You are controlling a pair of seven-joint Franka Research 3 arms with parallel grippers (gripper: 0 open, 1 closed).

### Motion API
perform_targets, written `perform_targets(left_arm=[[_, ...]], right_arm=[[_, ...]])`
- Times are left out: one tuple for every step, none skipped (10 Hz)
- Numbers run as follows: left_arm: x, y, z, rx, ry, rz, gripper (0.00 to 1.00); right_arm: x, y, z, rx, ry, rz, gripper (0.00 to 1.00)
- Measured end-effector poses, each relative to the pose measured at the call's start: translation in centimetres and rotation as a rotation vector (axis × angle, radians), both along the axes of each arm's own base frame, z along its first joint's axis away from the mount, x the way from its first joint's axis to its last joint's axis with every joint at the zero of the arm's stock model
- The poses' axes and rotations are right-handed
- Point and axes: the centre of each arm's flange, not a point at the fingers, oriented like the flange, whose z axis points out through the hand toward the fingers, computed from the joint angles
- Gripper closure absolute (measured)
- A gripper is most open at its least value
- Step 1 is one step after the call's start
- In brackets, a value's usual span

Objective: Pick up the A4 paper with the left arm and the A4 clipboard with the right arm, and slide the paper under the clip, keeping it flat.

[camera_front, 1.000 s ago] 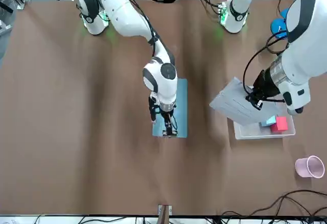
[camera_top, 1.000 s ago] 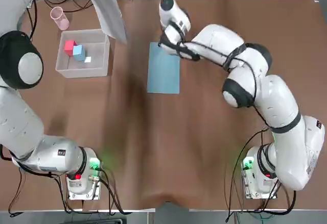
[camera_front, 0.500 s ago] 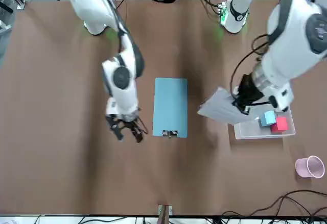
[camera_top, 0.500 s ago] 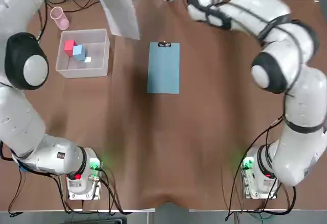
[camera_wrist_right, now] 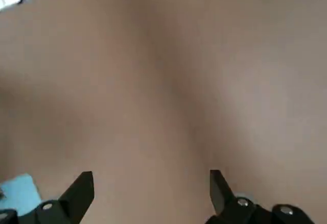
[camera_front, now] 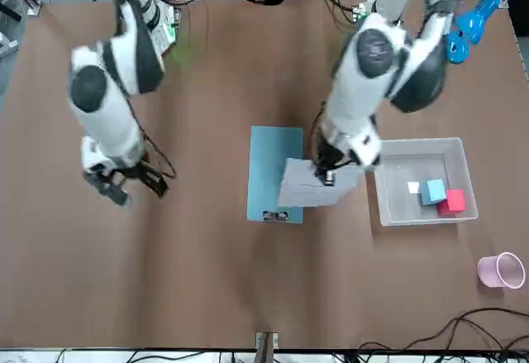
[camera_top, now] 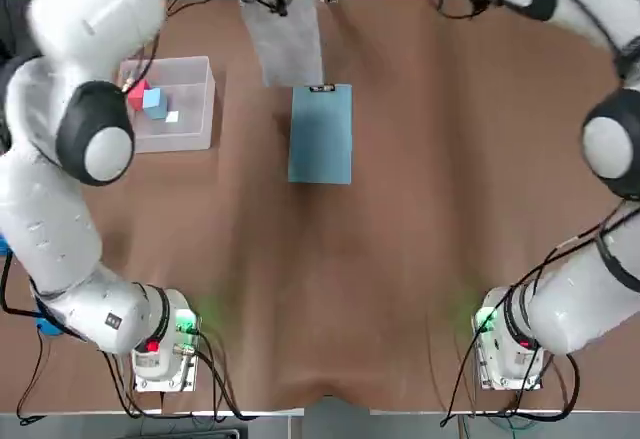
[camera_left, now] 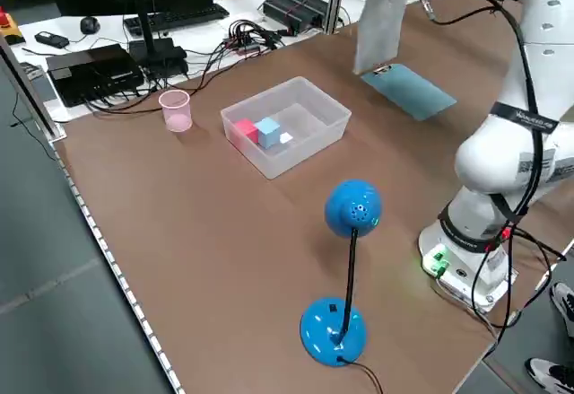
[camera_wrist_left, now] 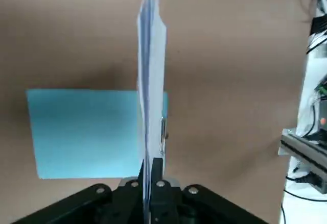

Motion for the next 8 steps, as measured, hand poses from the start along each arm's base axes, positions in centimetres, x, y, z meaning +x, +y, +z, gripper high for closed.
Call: perform_targets(left_arm=[[-0.6, -1.8, -1.9, 0.003, 0.011, 0.001, 0.99], [-1.0, -3.0, -3.5, 0.005, 0.024, 0.002, 0.99], [-1.3, -3.7, -4.4, 0.006, 0.031, 0.003, 0.99], [-1.2, -3.8, -4.7, 0.002, 0.028, 0.004, 0.99], [-0.9, -3.8, -4.8, -0.004, 0.019, 0.008, 0.99], [-0.9, -4.0, -5.1, -0.008, 0.016, 0.009, 0.99], [-1.4, -4.8, -5.6, -0.008, 0.021, 0.008, 0.99], [-2.3, -6.0, -6.0, -0.008, 0.026, 0.0, 0.99]], right_arm=[[-0.4, -3.2, 1.7, 0.002, 0.023, 0.05, 0.0], [-0.6, -6.8, 2.8, 0.021, 0.049, 0.096, 0.0], [-0.9, -10.5, 3.6, 0.044, 0.073, 0.145, 0.0], [-1.5, -13.8, 4.4, 0.059, 0.093, 0.179, 0.0], [-2.3, -16.1, 5.5, 0.067, 0.111, 0.202, 0.0], [-3.0, -17.4, 7.1, 0.07, 0.124, 0.222, 0.0], [-3.6, -18.6, 8.9, 0.072, 0.126, 0.24, 0.0], [-4.0, -19.9, 10.7, 0.072, 0.124, 0.259, 0.0]])
